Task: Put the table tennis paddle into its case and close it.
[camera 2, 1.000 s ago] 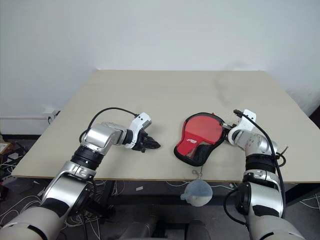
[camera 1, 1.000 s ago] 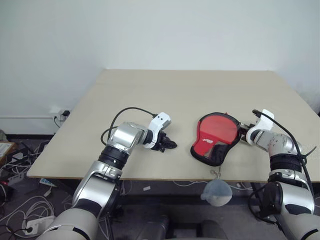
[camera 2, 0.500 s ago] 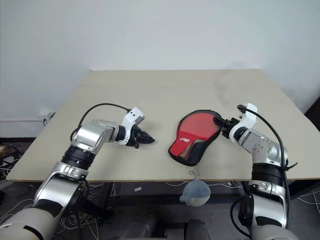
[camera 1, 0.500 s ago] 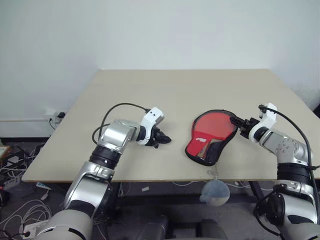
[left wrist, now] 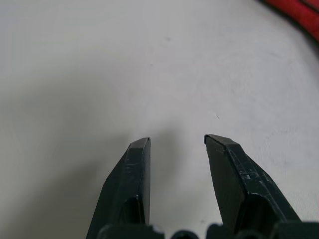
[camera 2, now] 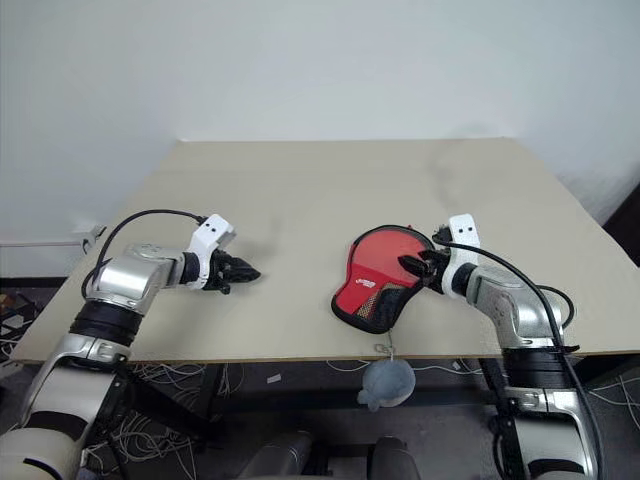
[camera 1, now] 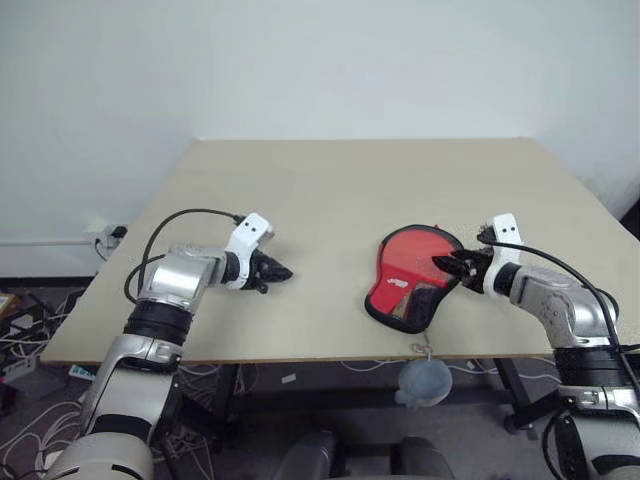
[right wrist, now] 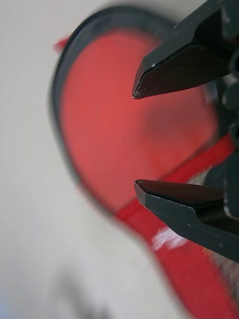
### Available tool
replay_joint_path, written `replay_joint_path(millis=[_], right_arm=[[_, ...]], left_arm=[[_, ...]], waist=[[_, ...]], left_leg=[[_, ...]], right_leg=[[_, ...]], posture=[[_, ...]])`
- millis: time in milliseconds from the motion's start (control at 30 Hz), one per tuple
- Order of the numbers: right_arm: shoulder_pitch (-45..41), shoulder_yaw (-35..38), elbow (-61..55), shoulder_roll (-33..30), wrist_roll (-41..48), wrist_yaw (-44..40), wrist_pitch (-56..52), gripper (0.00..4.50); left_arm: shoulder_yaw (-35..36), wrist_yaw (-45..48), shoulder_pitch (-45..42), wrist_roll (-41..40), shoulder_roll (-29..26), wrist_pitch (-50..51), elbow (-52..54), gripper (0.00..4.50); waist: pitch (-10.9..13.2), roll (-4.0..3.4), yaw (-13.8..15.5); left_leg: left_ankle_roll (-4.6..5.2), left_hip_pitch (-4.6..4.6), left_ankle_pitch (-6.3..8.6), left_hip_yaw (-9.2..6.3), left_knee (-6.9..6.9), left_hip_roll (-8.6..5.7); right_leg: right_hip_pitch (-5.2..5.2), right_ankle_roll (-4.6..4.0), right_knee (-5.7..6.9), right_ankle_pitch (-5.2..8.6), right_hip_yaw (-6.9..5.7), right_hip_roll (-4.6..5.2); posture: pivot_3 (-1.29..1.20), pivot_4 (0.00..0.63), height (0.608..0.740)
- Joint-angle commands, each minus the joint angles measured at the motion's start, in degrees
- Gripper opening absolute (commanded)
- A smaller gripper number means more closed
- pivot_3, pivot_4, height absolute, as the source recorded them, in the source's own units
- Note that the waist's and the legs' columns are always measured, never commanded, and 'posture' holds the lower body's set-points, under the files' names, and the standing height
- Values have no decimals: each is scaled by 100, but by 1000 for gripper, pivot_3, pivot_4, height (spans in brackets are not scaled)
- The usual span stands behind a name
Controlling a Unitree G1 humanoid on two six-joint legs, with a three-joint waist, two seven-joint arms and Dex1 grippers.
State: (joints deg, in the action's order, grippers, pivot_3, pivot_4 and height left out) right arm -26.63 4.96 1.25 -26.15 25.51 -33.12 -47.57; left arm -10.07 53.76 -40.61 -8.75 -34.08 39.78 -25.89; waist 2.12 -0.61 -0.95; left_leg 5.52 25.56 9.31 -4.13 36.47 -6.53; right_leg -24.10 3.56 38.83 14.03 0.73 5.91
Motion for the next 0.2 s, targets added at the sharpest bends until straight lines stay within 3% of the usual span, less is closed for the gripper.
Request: replay_joint_path(millis=[33, 200], right_arm=[[-128, 135, -1017, 275, 663, 102, -608, 2787], [-24, 144, -1397, 139, 758, 135, -864, 2787]], left_arm=[[226, 20, 15, -65, -111, 30, 95, 1764], [163, 212, 145, -72, -209, -47, 266, 1764]], waist=[[0, 1, -5], [-1, 4, 13]], left_leg=[[0, 0, 0, 0, -2, 0], [0, 1, 0, 4, -4, -1]], right_leg=[[-1, 0, 0, -1, 2, -2], [-2, 0, -5, -1, 4, -2]], posture=[[0, 0, 688], [0, 0, 688]])
